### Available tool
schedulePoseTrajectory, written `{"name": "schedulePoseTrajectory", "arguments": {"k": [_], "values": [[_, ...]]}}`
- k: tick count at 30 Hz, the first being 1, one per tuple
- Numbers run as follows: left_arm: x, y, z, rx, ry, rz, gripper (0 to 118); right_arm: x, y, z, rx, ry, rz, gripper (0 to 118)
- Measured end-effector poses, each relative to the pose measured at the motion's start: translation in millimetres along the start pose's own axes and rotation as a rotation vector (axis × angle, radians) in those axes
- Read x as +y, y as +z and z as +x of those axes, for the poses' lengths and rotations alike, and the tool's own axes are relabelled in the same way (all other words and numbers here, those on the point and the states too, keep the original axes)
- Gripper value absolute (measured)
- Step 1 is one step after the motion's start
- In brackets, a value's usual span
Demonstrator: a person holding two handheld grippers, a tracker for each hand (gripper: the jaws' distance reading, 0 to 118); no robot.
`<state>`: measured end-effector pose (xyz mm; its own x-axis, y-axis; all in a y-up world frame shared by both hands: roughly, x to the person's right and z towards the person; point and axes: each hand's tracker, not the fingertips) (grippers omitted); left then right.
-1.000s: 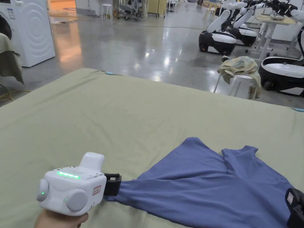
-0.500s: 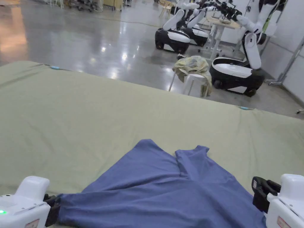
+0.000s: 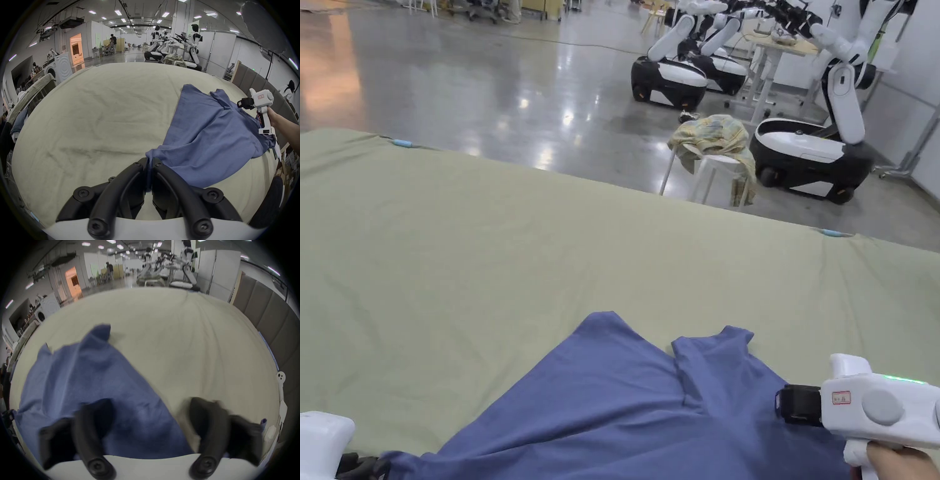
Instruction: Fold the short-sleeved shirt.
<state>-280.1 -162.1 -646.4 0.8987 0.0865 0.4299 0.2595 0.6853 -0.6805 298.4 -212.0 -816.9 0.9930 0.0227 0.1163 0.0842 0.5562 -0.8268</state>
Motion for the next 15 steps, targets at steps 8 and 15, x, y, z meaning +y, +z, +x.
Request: {"name": "schedulePoseTrajectory", "arguments": {"k": [8,15], "values": [[12.5,-0.7,7.6,-0.015,0.031,0.0,6,-11.5,89.9,-2.9,0.085,-0.049,0.169,1],[66.8,55.3,45.5,-0.035,0.008,0.183,6,-17.0,242.8,-3.6,0.121,0.006,0.401,1]]}}
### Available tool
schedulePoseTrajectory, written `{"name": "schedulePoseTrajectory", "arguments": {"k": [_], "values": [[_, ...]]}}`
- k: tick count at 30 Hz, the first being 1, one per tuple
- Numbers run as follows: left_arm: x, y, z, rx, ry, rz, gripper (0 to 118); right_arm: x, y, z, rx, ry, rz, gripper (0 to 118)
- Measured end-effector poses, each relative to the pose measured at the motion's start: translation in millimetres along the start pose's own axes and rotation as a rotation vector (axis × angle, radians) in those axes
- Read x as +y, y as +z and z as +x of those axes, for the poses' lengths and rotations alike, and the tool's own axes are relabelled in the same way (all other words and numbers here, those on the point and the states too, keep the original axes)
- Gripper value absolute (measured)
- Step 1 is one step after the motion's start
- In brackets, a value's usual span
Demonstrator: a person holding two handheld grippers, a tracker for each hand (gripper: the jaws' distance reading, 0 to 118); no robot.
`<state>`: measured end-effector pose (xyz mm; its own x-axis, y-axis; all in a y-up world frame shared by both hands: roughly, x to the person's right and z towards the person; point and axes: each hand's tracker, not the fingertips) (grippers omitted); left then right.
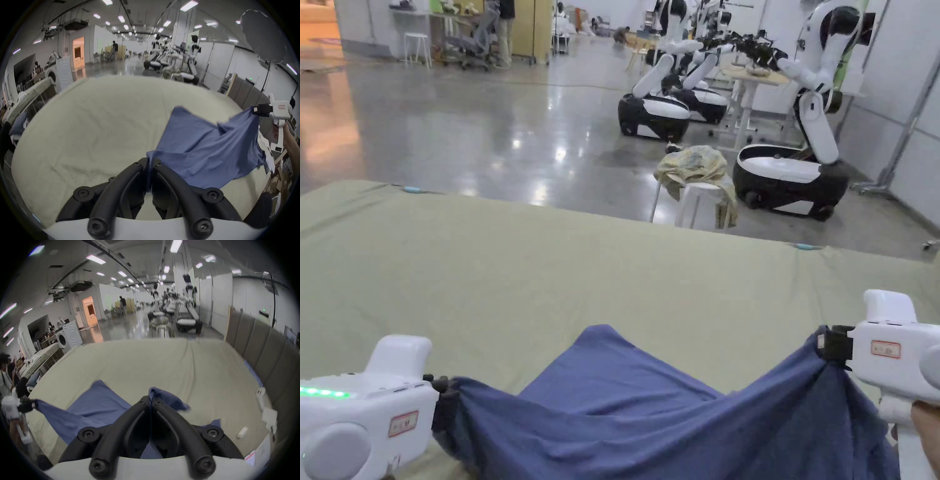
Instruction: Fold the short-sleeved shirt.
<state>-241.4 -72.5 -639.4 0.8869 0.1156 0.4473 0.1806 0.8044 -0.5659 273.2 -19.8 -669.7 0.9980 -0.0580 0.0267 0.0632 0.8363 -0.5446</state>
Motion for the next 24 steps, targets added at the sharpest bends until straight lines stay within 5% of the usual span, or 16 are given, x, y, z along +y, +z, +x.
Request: {"name": "schedulePoseTrajectory", "arguments": {"k": [4,11,16,24], "values": [[45.0,31.9,16.6,-0.008,-0.012,0.121,6,29.5,78.3,-11.6,-0.028,0.092,0.153,1],[130.1,63.9,33.7,0.041,-0.106,0.271,6,103.5,165.9,4.6,-0.053,0.059,0.343,1],[198.1,58.0,33.0,0.032,-0.02,0.302,6,166.9,170.4,17.1,-0.102,0.047,0.406,1],[320.6,48.4,32.4,0.159,-0.098,0.434,6,263.8,160.2,28.1,-0.202,0.063,0.586,1]]}}
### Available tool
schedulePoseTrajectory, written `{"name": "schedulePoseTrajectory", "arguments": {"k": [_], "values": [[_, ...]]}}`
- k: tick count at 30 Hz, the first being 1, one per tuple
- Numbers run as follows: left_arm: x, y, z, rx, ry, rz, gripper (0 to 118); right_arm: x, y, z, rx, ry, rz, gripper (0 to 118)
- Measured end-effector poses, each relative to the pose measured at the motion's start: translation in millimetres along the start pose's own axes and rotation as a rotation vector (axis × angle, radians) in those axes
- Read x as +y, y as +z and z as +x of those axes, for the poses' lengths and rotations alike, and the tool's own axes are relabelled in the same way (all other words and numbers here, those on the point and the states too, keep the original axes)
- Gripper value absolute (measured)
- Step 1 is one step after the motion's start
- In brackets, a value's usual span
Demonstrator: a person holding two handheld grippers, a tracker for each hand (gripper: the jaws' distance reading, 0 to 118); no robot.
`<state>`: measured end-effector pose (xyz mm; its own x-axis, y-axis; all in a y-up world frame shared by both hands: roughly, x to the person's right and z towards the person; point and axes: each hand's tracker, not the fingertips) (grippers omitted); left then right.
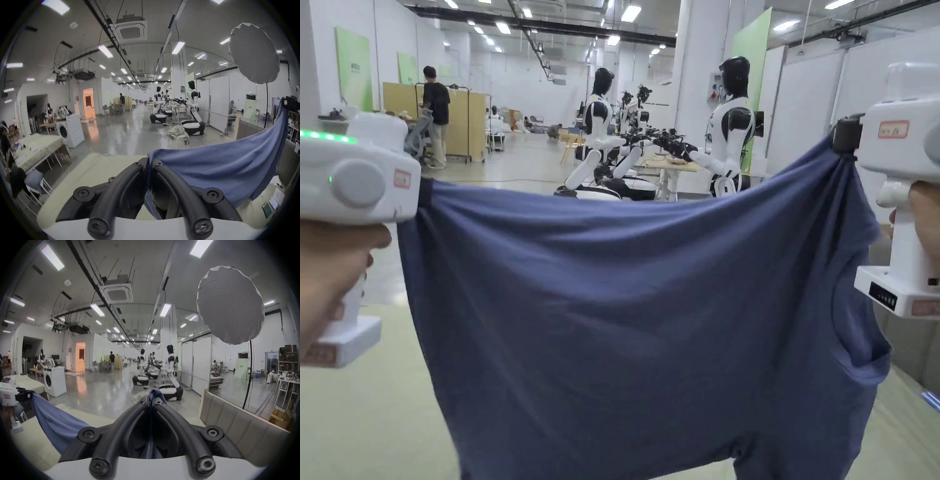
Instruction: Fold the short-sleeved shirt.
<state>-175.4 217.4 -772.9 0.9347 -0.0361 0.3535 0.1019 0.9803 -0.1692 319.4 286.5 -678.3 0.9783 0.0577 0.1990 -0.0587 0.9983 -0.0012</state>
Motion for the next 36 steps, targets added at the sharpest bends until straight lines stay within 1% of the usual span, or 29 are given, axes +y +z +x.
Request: {"name": "schedulePoseTrajectory", "arguments": {"k": [2,4,6,9,11,12,14,15,16,17,19,22,24,26,28,31,33,35,36], "values": [[23.7,-2.4,-1.5,0.03,-0.004,0.061,6,13.6,-10.0,2.1,0.018,-0.035,0.06,1],[44.1,-9.9,-5.9,0.034,0.005,0.08,6,24.1,-18.7,2.3,0.009,-0.058,0.095,1],[57.9,-13.3,-6.2,0.044,-0.005,0.095,6,30.5,-30.2,2.3,0.017,-0.067,0.094,1],[57.8,-22.3,-8.1,0.049,-0.017,0.1,6,23.6,-44.3,-2.7,0.025,-0.072,0.095,1],[44.5,-30.1,-9.6,0.048,-0.01,0.094,6,5.7,-53.3,-8.1,0.028,-0.07,0.08,1],[32.9,-35.6,-9.0,0.051,-0.008,0.077,6,-7.5,-59.1,-10.9,0.029,-0.076,0.046,1],[4.0,-47.1,-8.3,0.05,0.004,0.039,6,-38.1,-69.0,-14.6,0.033,-0.109,-0.019,1],[-11.8,-67.3,-22.9,0.066,0.019,0.056,6,-53.3,-71.9,-16.6,0.017,-0.108,-0.03,1],[-26.0,-67.6,-22.7,0.088,0.038,0.097,6,-64.2,-72.5,-17.9,0.005,-0.106,-0.033,1],[-35.1,-69.4,-22.7,0.099,0.039,0.081,6,-73.6,-69.6,-18.0,0.005,-0.111,-0.033,1],[-49.1,-61.6,-21.7,0.053,0.05,0.025,6,-83.8,-61.8,-13.4,0.027,-0.148,-0.045,1],[-64.9,-45.9,-18.9,0.05,0.033,0.016,6,-90.7,-31.8,-8.7,0.041,-0.143,-0.043,1],[-77.2,-20.2,-17.3,0.021,0.053,-0.012,6,-97.2,-6.0,-3.3,0.079,-0.153,-0.055,1],[-94.7,1.6,-14.0,-0.008,0.067,-0.039,6,-109.1,23.5,0.9,0.091,-0.146,-0.072,1],[-117.6,30.5,-8.4,-0.024,0.053,-0.064,6,-128.1,54.1,6.1,0.11,-0.139,-0.115,1],[-161.5,75.2,1.2,-0.071,0.027,-0.137,6,-172.2,104.6,8.4,0.132,-0.103,-0.217,1],[-197.6,102.6,11.5,-0.084,-0.034,-0.184,6,-211.6,137.3,6.3,0.152,-0.067,-0.321,1],[-238.5,129.5,18.4,-0.085,-0.074,-0.254,6,-251.1,166.3,4.4,0.182,-0.062,-0.424,1],[-261.9,142.8,22.4,-0.091,-0.089,-0.306,6,-274.5,182.7,3.8,0.197,-0.074,-0.476,1]]}}
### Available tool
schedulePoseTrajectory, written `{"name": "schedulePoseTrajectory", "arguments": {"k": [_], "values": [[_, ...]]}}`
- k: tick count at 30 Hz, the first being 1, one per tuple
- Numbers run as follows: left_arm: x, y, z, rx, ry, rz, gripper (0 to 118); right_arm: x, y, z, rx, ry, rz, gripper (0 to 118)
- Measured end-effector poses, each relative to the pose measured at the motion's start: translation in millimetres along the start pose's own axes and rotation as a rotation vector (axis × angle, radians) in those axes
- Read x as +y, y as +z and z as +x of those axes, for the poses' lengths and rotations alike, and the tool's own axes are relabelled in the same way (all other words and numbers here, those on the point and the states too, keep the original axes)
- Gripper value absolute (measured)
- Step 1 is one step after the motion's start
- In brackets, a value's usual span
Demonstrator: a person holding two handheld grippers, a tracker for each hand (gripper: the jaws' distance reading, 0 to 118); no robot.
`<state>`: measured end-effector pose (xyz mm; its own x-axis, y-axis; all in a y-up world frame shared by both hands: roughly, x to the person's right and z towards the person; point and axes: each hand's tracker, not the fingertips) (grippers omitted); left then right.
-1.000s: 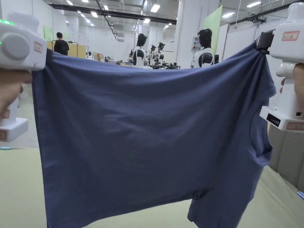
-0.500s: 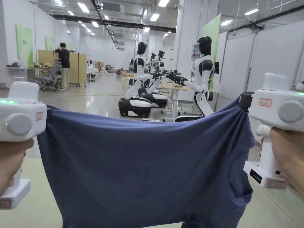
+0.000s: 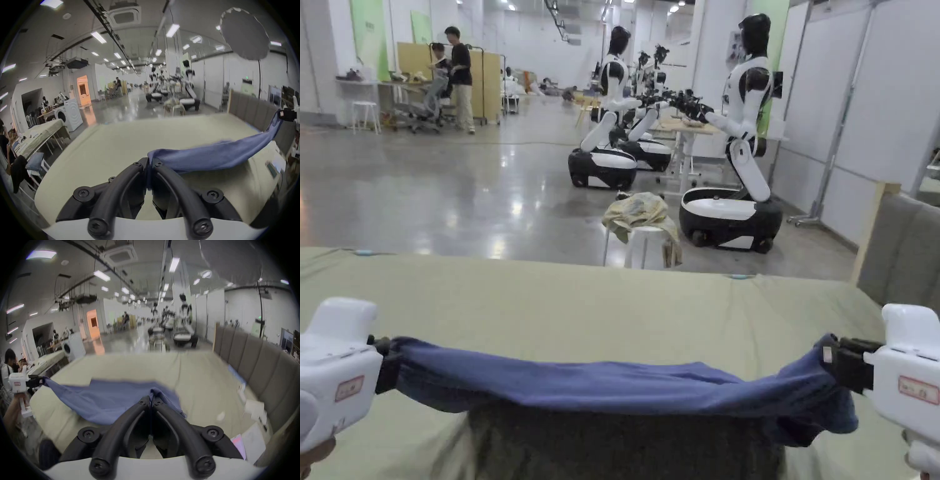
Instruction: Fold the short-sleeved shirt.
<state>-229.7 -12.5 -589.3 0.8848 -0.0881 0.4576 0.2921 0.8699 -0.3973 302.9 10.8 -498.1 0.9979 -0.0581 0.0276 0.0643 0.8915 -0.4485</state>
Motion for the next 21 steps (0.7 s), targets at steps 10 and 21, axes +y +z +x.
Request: {"name": "schedulePoseTrajectory", "arguments": {"k": [10,21], "values": [[-157.4,15.1,26.2,-0.068,0.06,-0.273,76,-182.6,-6.2,7.0,0.058,-0.068,-0.394,106],[-137.0,104.5,92.4,0.015,-0.04,0.056,80,-158.5,92.3,-59.1,-0.02,0.015,0.007,93]]}}
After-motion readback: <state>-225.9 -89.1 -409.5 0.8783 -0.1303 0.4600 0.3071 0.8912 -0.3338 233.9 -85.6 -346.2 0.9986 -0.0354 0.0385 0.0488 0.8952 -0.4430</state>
